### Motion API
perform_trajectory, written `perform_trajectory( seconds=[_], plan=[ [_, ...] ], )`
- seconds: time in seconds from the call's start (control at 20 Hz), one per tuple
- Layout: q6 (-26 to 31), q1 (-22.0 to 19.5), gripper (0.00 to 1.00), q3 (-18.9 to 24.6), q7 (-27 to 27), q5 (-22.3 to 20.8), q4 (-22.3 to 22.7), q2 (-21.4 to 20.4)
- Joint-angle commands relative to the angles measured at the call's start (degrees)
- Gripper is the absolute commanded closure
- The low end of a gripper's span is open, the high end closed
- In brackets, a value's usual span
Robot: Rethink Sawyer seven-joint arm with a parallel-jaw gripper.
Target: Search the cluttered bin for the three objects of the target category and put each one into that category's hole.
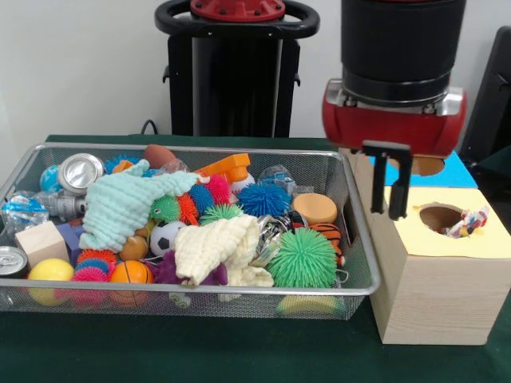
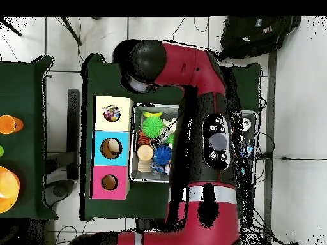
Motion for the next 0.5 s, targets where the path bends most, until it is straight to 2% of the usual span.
perform_trajectory(
  seconds=[0.05,0.5],
  plan=[
    [2.76,1.18,1.0,3.9,2.32,1.48,6.72,-0.97],
    [0.5,2.75,1.0,3.3,3.88,2.61,7.91,-0.81]
  ],
)
